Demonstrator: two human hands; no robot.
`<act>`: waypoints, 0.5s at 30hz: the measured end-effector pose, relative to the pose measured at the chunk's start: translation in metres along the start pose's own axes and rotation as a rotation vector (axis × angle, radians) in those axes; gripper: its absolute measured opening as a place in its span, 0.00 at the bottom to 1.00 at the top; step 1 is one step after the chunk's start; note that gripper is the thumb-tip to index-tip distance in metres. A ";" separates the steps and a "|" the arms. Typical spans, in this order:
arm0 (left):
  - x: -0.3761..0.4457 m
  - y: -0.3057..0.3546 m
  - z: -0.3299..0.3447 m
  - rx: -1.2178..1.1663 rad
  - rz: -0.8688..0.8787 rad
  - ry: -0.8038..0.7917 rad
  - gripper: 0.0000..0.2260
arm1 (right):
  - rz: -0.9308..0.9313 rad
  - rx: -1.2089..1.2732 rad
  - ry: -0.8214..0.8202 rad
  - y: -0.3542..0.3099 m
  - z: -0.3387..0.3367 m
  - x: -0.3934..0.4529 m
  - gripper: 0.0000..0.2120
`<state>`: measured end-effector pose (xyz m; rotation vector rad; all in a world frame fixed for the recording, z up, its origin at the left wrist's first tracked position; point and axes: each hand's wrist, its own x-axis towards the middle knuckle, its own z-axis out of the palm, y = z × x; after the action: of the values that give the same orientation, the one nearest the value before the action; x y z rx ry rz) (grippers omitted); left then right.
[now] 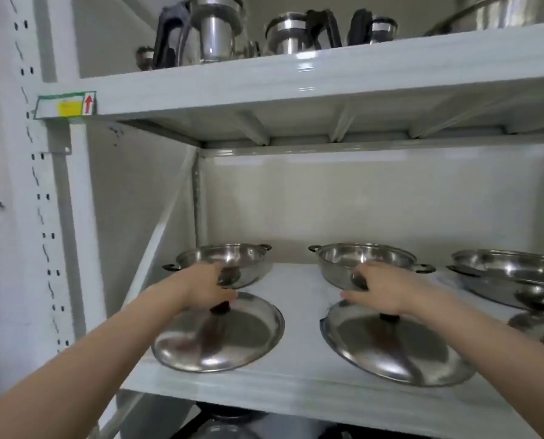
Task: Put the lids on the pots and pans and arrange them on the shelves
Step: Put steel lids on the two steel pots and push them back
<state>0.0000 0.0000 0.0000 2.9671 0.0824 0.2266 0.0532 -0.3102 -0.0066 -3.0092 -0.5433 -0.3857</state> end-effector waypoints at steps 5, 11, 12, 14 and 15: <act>0.043 -0.012 0.015 0.191 0.060 -0.090 0.34 | 0.095 -0.159 -0.048 0.005 0.015 0.022 0.35; 0.056 -0.020 0.029 0.301 0.094 -0.055 0.27 | 0.148 -0.246 -0.075 0.018 0.030 0.023 0.34; 0.057 -0.022 0.029 0.299 0.098 -0.054 0.25 | 0.164 -0.248 -0.075 0.019 0.032 0.022 0.33; 0.058 -0.025 0.030 0.283 0.106 -0.055 0.23 | 0.189 -0.275 -0.065 0.021 0.036 0.022 0.30; 0.058 -0.026 0.030 0.278 0.110 -0.054 0.23 | 0.195 -0.286 -0.046 0.023 0.038 0.022 0.28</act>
<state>0.0611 0.0245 -0.0251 3.2568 -0.0619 0.1597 0.0904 -0.3200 -0.0381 -3.3125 -0.2081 -0.4133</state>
